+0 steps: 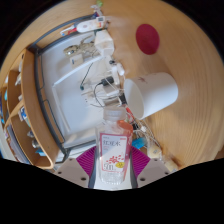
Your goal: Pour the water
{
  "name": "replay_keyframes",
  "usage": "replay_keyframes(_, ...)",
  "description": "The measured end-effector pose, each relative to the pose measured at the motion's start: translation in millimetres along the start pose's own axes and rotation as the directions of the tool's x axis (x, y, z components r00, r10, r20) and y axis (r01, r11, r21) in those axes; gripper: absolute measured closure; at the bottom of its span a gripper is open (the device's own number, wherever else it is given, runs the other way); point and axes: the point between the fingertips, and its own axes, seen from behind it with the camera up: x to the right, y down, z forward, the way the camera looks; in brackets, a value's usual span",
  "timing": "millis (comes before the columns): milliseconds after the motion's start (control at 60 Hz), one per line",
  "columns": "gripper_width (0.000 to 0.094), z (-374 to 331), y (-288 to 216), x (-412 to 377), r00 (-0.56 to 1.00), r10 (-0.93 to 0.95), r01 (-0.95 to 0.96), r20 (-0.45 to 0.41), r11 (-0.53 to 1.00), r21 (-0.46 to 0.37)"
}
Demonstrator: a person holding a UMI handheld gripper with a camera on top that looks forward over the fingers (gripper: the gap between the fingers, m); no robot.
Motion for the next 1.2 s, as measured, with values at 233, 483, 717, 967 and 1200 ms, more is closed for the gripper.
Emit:
replay_keyframes(233, 0.0443, -4, -1, -5, 0.995, 0.097, -0.097, 0.0, 0.995, 0.011)
replay_keyframes(483, 0.0443, -7, -9, -19, 0.999, -0.027, 0.028, -0.021, 1.0, 0.015)
replay_keyframes(717, 0.0442, -33, -19, -87, 0.684, -0.729, 0.728, -0.029, 0.685, -0.034)
replay_keyframes(967, 0.0441, -53, -110, -110, -0.02, -0.979, 0.995, -0.204, 0.001, -0.103)
replay_keyframes(1200, 0.0438, -41, -185, -50, -0.382, -0.894, 0.913, -0.233, -0.325, -0.247)
